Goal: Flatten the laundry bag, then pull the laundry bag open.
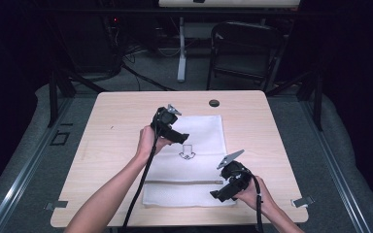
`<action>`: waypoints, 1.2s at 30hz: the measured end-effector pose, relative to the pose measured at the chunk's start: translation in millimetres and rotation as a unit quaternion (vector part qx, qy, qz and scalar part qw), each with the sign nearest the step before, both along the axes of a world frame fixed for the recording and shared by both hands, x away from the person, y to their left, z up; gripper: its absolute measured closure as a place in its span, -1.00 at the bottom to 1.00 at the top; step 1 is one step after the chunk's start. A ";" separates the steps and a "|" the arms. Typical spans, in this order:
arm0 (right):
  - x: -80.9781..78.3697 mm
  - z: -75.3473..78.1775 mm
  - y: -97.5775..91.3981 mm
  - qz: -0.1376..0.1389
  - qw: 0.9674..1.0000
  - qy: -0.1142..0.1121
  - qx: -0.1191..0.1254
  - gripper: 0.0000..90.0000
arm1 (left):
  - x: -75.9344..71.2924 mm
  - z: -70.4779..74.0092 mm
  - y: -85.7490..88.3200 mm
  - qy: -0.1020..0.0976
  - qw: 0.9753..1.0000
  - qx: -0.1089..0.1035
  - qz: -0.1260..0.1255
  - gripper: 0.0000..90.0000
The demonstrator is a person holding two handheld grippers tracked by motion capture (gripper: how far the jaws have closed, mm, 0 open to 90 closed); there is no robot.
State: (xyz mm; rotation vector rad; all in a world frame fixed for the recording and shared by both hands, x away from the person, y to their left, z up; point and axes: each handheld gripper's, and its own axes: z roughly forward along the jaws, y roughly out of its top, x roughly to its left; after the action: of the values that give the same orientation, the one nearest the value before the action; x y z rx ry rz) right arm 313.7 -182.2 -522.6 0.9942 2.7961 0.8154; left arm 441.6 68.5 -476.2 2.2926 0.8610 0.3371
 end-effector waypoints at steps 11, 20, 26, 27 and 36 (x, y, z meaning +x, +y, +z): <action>3.8 4.4 -17.1 -0.022 1.000 -0.008 -0.008 -0.83 | -40.4 -12.0 4.3 0.010 0.999 -0.006 -0.038 -0.84; 7.2 4.3 -24.7 -0.038 0.999 -0.011 -0.004 -0.68 | -51.4 -13.2 4.3 0.007 0.998 -0.029 -0.053 -0.85; 10.8 2.5 -32.1 -0.057 0.998 -0.015 0.000 -0.51 | -56.5 -20.7 -7.6 0.010 0.997 -0.031 -0.069 -0.81; 11.6 2.5 -33.7 -0.057 0.998 -0.017 -0.002 -0.47 | -58.5 -22.4 -10.9 0.009 0.997 -0.031 -0.074 -0.81; 15.1 -1.0 -37.5 -0.072 0.997 -0.016 0.001 0.32 | -66.5 -35.6 -36.3 0.017 0.993 -0.034 -0.114 -0.69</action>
State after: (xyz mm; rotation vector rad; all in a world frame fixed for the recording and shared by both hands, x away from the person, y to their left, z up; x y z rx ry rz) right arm 328.8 -219.7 -523.5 1.1573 2.6595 0.8069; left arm 375.1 32.2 -511.8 2.3103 0.6074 0.1665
